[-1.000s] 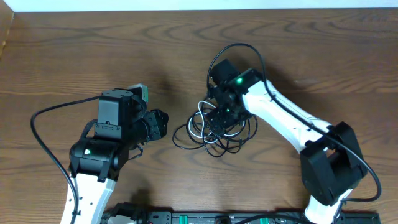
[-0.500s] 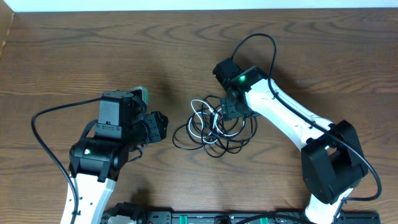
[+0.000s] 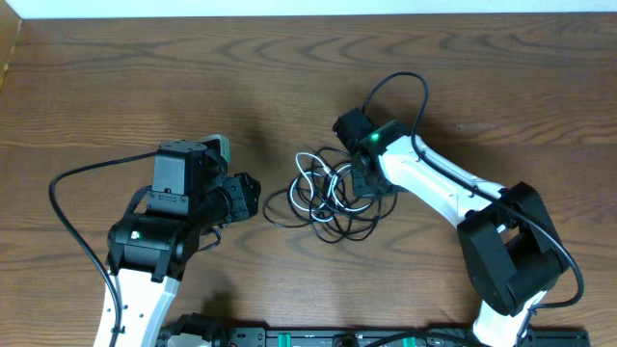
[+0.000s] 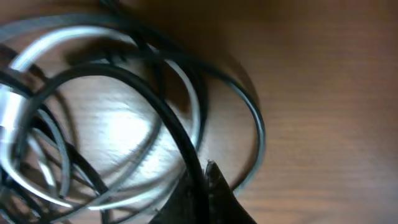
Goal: Untangle cables
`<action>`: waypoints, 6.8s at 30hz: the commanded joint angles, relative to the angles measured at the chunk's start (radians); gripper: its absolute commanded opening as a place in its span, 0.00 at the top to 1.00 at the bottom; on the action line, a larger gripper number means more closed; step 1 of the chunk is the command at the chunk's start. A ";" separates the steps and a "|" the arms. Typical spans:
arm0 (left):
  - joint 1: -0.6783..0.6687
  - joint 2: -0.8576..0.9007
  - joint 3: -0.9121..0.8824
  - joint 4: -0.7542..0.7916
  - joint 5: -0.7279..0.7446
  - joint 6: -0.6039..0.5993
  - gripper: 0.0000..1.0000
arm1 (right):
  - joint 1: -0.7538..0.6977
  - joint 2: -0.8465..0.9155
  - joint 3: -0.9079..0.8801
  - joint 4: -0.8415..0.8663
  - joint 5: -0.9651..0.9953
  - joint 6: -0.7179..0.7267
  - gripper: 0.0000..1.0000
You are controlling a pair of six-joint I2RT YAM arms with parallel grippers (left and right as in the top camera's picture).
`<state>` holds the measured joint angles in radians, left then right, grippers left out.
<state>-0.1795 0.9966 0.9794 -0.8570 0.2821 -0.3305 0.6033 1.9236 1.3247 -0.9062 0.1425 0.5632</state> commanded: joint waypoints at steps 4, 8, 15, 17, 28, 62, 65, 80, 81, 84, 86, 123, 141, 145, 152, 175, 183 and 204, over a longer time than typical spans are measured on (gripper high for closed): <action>0.003 -0.003 0.019 -0.003 -0.011 0.023 0.49 | -0.058 0.002 0.192 -0.049 -0.040 -0.135 0.99; 0.003 -0.003 0.019 -0.007 -0.011 0.023 0.49 | -0.184 0.001 0.645 -0.235 -0.045 -0.195 0.99; 0.003 -0.003 0.019 -0.006 -0.011 0.023 0.48 | -0.336 0.001 1.169 -0.467 -0.089 -0.229 0.99; 0.003 -0.002 0.019 -0.006 -0.011 0.023 0.48 | -0.346 0.001 1.193 -0.561 -0.141 -0.229 0.99; 0.003 -0.002 0.019 -0.014 -0.011 0.023 0.48 | -0.096 0.006 0.766 -0.555 -0.594 -0.738 0.99; 0.003 0.041 0.005 -0.024 -0.011 0.069 0.38 | -0.433 0.148 0.588 -0.256 -0.180 -0.507 0.02; 0.003 0.054 0.005 -0.024 -0.011 0.069 0.38 | -0.431 0.225 0.588 -0.261 -0.180 -0.528 0.03; 0.003 0.055 0.005 -0.025 -0.011 0.076 0.38 | -0.479 0.317 0.588 -0.089 -0.160 -0.542 0.30; 0.003 0.055 0.005 -0.025 -0.010 0.076 0.38 | -0.483 0.317 0.588 -0.078 -0.160 -0.542 0.31; 0.003 0.055 0.005 -0.025 -0.011 0.076 0.38 | -0.491 0.317 0.588 -0.064 -0.160 -0.542 0.31; 0.003 0.055 0.005 -0.025 -0.010 0.076 0.38 | -0.492 0.321 0.587 -0.056 -0.160 -0.542 0.32; 0.003 0.055 0.005 -0.051 -0.010 0.076 0.38 | -0.239 0.091 0.696 -0.343 -0.481 -0.554 0.99; 0.003 0.055 0.005 -0.062 -0.010 0.110 0.37 | -0.171 0.101 0.687 -0.447 0.077 -0.260 0.01; 0.003 0.055 0.005 -0.062 -0.010 0.109 0.37 | -0.208 0.122 0.659 -0.476 -0.084 -0.225 0.01; 0.003 0.055 0.005 -0.062 -0.011 0.110 0.37 | -0.186 0.138 0.496 -0.496 -0.205 -0.277 0.08; 0.003 0.055 0.005 -0.062 -0.011 0.121 0.37 | -0.039 0.138 0.193 -0.025 -0.203 -0.639 0.58; 0.003 0.055 0.005 -0.062 -0.011 0.121 0.37 | -0.035 0.138 0.193 0.055 -0.252 -0.561 0.66; 0.003 0.055 0.005 -0.063 -0.011 0.121 0.37 | 0.021 0.138 0.192 0.282 -0.632 -0.565 0.49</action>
<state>-0.1795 1.0512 0.9798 -0.9165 0.2817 -0.2276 0.6029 2.0674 1.5181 -0.6270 -0.3965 0.0795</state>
